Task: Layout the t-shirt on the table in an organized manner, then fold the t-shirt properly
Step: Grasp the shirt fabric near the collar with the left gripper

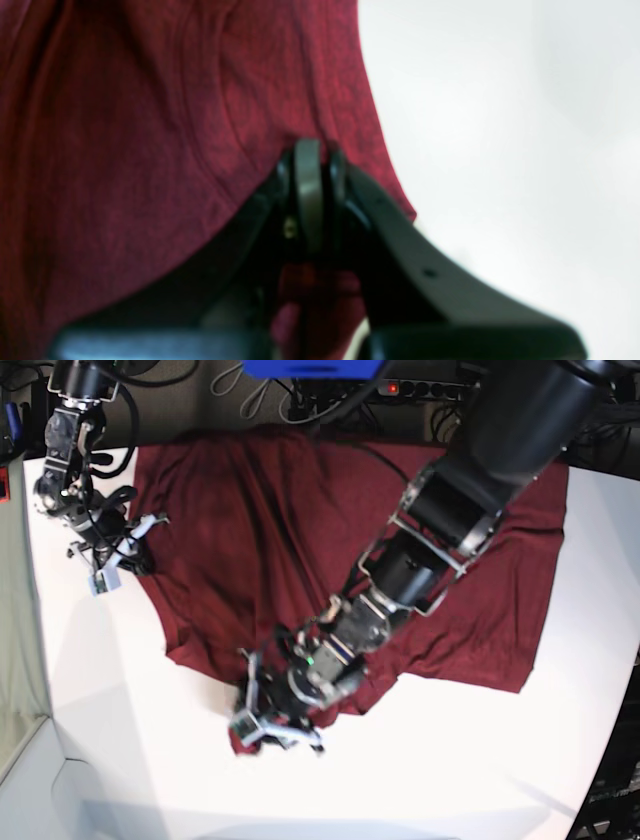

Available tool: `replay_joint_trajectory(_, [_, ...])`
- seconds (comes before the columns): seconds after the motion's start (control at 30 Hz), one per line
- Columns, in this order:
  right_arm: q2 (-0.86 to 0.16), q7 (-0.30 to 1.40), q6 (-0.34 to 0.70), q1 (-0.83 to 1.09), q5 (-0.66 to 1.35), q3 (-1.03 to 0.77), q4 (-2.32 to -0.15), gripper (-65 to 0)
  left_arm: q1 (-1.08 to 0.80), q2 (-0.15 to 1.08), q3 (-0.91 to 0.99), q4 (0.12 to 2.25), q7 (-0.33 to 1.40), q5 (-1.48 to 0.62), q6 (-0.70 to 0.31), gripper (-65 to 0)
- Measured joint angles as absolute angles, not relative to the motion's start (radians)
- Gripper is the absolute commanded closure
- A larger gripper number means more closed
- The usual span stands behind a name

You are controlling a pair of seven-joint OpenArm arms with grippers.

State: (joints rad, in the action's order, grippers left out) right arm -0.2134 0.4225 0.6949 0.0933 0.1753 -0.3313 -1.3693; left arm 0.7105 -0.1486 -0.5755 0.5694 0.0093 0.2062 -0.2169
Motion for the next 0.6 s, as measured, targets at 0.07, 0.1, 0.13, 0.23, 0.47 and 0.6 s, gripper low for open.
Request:
replay_joint_trajectory(0.07, [-0.213, 0.421, 0.695, 0.092, 0.175, -0.331, -1.370, -1.5, 0.673, -0.153, -0.591, 0.572, 0.003, 0.205, -0.230, -43.9])
replay_joint_trajectory(0.1, [-0.213, 0.422, 0.695, 0.092, 0.175, -0.331, -1.370, -1.5, 0.661, -0.151, -0.585, 0.583, 0.012, 0.202, -0.232, -45.7])
replay_joint_trajectory(0.13, [-0.214, 0.423, 0.695, 0.092, 0.175, -0.331, -1.370, -1.5, 0.652, -0.147, -0.561, 0.612, 0.027, 0.202, -0.232, -46.8])
replay_joint_trajectory(0.23, [-0.213, 0.425, 0.695, 0.091, 0.175, -0.331, -1.371, -1.5, 0.648, -0.120, -0.390, 0.733, 0.007, 0.199, -0.229, -45.6])
replay_joint_trajectory(0.47, [-0.209, 0.422, 0.694, 0.089, 0.179, -0.332, -1.372, -1.5, 0.571, -0.043, -0.041, 0.787, 0.017, 0.212, -0.204, -43.5])
replay_joint_trajectory(0.6, [-0.192, 0.423, 0.695, 0.089, 0.179, -0.329, -1.372, -1.5, 0.540, -0.033, -0.062, 0.683, 0.019, 0.212, -0.215, -43.5])
